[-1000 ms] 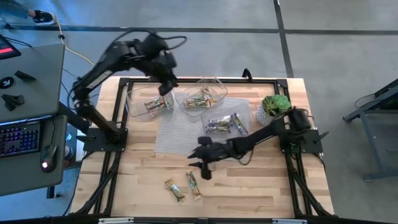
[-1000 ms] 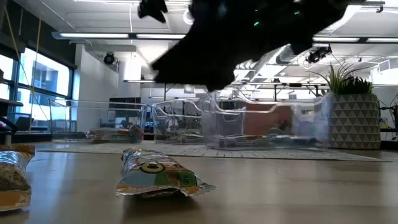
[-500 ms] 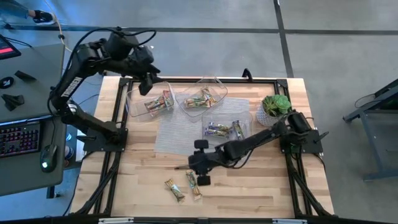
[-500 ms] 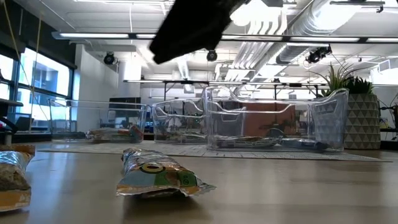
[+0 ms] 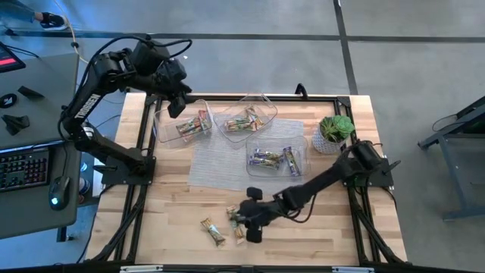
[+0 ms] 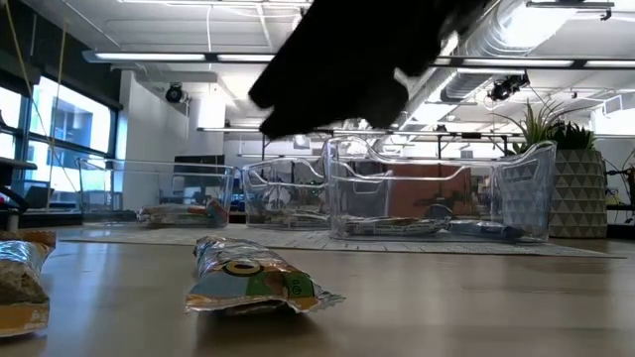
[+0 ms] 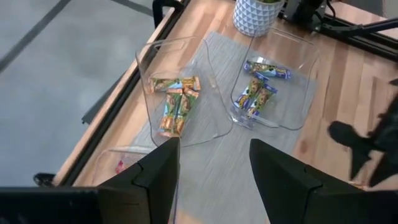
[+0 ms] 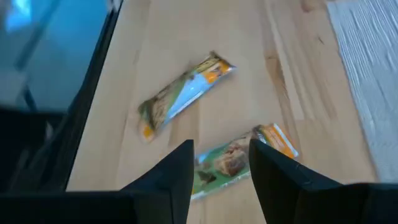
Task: Pick and place Granola Bars by type
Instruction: Put the orange granola bar into the middle transparent bin
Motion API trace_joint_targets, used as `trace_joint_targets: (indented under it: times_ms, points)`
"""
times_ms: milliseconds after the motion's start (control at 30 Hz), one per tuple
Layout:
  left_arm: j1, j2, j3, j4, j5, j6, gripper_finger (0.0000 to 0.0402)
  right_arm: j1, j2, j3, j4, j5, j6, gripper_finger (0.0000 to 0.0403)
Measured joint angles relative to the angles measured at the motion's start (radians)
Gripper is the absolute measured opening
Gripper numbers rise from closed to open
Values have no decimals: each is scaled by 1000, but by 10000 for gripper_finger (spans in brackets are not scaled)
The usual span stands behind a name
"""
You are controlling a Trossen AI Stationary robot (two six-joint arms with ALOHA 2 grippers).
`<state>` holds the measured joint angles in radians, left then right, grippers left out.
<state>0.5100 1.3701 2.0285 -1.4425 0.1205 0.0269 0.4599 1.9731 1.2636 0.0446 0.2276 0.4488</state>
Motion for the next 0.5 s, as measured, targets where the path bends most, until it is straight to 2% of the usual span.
trace_joint_targets:
  times_ms: [67, 167, 233, 367, 500]
  points:
    - [0, 0, 0, -11, 0, -14, 190, -2, 13, -56, 115, 13, 51, 137]
    - [0, 0, 0, -23, 0, -31, 190, 8, 43, -82, 159, 38, 110, 137]
    - [0, 0, 0, -32, 0, -35, 190, 23, 55, -68, 130, 46, 110, 137]
    - [0, 0, 0, -27, 0, -36, 190, 46, 80, 10, 24, 89, 18, 138]
    - [0, 0, 0, -23, -5, -36, 190, 34, 100, 58, -15, 86, -69, 138]
